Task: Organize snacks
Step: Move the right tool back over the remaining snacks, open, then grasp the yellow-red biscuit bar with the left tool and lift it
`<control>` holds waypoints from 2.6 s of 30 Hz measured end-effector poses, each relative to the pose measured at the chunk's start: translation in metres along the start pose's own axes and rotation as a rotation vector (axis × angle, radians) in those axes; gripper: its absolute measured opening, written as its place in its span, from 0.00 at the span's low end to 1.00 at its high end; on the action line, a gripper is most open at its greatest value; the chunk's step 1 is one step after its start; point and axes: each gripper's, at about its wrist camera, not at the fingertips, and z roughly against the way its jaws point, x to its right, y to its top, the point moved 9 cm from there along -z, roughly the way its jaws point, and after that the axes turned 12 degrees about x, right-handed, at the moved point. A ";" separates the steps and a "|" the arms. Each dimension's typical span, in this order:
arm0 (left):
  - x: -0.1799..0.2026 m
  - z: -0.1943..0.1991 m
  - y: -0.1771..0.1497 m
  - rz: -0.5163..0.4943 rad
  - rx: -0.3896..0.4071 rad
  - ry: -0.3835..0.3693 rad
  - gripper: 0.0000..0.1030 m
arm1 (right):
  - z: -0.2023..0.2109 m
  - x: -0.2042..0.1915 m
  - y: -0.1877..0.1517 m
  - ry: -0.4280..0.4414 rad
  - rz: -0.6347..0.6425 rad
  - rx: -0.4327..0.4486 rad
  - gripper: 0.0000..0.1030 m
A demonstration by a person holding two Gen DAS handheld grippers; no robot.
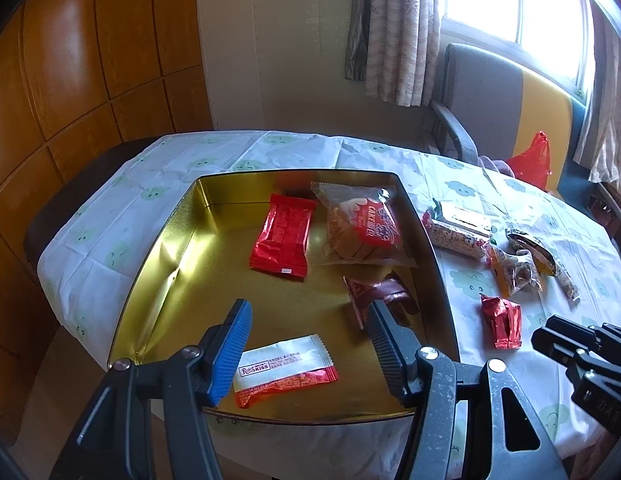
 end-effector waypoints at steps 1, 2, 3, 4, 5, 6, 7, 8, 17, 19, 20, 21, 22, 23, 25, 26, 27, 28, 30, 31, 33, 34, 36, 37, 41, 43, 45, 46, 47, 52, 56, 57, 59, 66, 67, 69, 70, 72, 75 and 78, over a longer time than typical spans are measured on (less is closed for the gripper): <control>0.001 0.000 0.000 -0.004 -0.001 -0.001 0.59 | 0.001 0.004 -0.001 -0.007 -0.007 0.001 0.27; 0.003 0.000 0.000 -0.009 -0.002 -0.003 0.59 | 0.002 0.008 -0.002 -0.014 -0.013 0.003 0.27; 0.003 -0.001 -0.001 -0.012 -0.004 -0.004 0.59 | 0.003 0.012 -0.003 -0.022 -0.019 0.004 0.27; 0.005 -0.001 -0.001 -0.017 -0.005 -0.005 0.59 | 0.004 0.016 -0.004 -0.027 -0.024 0.004 0.27; 0.007 -0.001 -0.001 -0.023 -0.006 -0.007 0.59 | 0.005 0.019 -0.005 -0.033 -0.030 0.004 0.27; 0.008 -0.001 -0.001 -0.027 -0.007 -0.009 0.59 | 0.005 0.023 -0.007 -0.041 -0.034 0.005 0.27; 0.009 -0.002 0.000 -0.032 -0.008 -0.012 0.59 | 0.006 0.027 -0.009 -0.050 -0.039 0.005 0.27; 0.012 -0.003 0.000 -0.041 -0.011 -0.018 0.59 | 0.008 0.031 -0.010 -0.058 -0.044 0.005 0.27; 0.050 -0.009 0.019 -0.168 -0.007 -0.119 0.59 | 0.014 0.068 -0.027 -0.119 -0.116 -0.005 0.27; 0.066 -0.013 0.027 -0.227 -0.013 -0.164 0.59 | 0.016 0.073 -0.028 -0.125 -0.126 -0.004 0.27; 0.074 -0.015 0.031 -0.268 -0.013 -0.184 0.59 | 0.017 0.075 -0.029 -0.126 -0.131 -0.002 0.27; 0.082 -0.017 0.034 -0.301 -0.014 -0.200 0.59 | 0.018 0.077 -0.030 -0.126 -0.135 -0.002 0.28; 0.090 -0.020 0.036 -0.335 -0.023 -0.224 0.59 | 0.017 0.078 -0.030 -0.126 -0.138 -0.002 0.28; 0.100 -0.024 0.036 -0.367 -0.044 -0.261 0.59 | 0.018 0.079 -0.031 -0.127 -0.140 -0.002 0.28; 0.123 -0.033 0.037 -0.440 -0.067 -0.332 0.60 | 0.019 0.083 -0.032 -0.133 -0.145 0.001 0.28; 0.130 -0.036 0.035 -0.478 -0.074 -0.350 0.64 | 0.019 0.085 -0.032 -0.135 -0.148 0.000 0.28; 0.142 -0.041 0.034 -0.547 -0.079 -0.372 0.65 | 0.019 0.087 -0.033 -0.138 -0.153 0.001 0.28; 0.152 -0.047 0.034 -0.614 -0.066 -0.383 0.65 | 0.020 0.090 -0.033 -0.142 -0.160 0.002 0.28; 0.166 -0.058 0.029 -0.720 -0.080 -0.416 0.67 | 0.021 0.096 -0.035 -0.147 -0.173 0.001 0.28; 0.172 -0.066 0.026 -0.768 -0.096 -0.431 0.67 | 0.021 0.099 -0.036 -0.151 -0.180 0.001 0.28; 0.181 -0.081 0.023 -0.828 -0.122 -0.443 0.68 | 0.021 0.106 -0.038 -0.159 -0.196 -0.002 0.28; 0.184 -0.089 0.020 -0.844 -0.139 -0.448 0.68 | 0.021 0.109 -0.039 -0.163 -0.203 -0.004 0.28; 0.189 -0.107 0.017 -0.867 -0.174 -0.459 0.68 | 0.020 0.117 -0.041 -0.173 -0.220 -0.009 0.28; 0.191 -0.115 0.015 -0.880 -0.190 -0.465 0.68 | 0.019 0.120 -0.042 -0.176 -0.227 -0.011 0.28; 0.201 -0.142 0.011 -0.924 -0.235 -0.478 0.68 | 0.018 0.134 -0.045 -0.191 -0.250 -0.019 0.28; 0.207 -0.151 0.010 -0.946 -0.246 -0.473 0.68 | 0.018 0.140 -0.045 -0.200 -0.257 -0.020 0.28; 0.212 -0.160 0.009 -0.965 -0.262 -0.482 0.68 | 0.016 0.144 -0.046 -0.203 -0.269 -0.023 0.28; 0.216 -0.164 0.007 -0.969 -0.266 -0.481 0.68 | 0.014 0.146 -0.046 -0.203 -0.274 -0.025 0.28; 0.218 -0.167 0.005 -0.972 -0.279 -0.484 0.65 | 0.013 0.147 -0.046 -0.204 -0.277 -0.028 0.28; 0.227 -0.162 0.004 -0.933 -0.291 -0.497 0.32 | 0.008 0.152 -0.051 -0.208 -0.290 -0.039 0.28; 0.228 -0.143 0.000 -0.800 -0.320 -0.543 0.24 | 0.008 0.154 -0.053 -0.215 -0.294 -0.038 0.28; 0.227 -0.139 -0.001 -0.753 -0.335 -0.545 0.24 | 0.009 0.155 -0.054 -0.218 -0.295 -0.040 0.28; 0.226 -0.132 -0.005 -0.689 -0.355 -0.556 0.23 | 0.010 0.156 -0.056 -0.222 -0.302 -0.041 0.28; 0.232 -0.130 -0.017 -0.617 -0.391 -0.522 0.32 | 0.019 0.156 -0.059 -0.235 -0.302 -0.036 0.28; 0.234 -0.133 -0.019 -0.618 -0.396 -0.515 0.35 | 0.021 0.156 -0.059 -0.237 -0.301 -0.034 0.28; 0.238 -0.137 -0.023 -0.610 -0.393 -0.505 0.37 | 0.024 0.155 -0.058 -0.239 -0.297 -0.029 0.28; 0.237 -0.138 -0.024 -0.604 -0.392 -0.499 0.37 | 0.025 0.155 -0.057 -0.241 -0.292 -0.027 0.28; 0.238 -0.141 -0.026 -0.572 -0.399 -0.495 0.34 | 0.027 0.156 -0.056 -0.248 -0.284 -0.023 0.28; 0.234 -0.138 -0.022 -0.532 -0.366 -0.467 0.28 | 0.031 0.160 -0.056 -0.255 -0.283 -0.019 0.28; 0.222 -0.121 -0.015 -0.469 -0.319 -0.478 0.28 | 0.035 0.172 -0.056 -0.273 -0.282 -0.018 0.28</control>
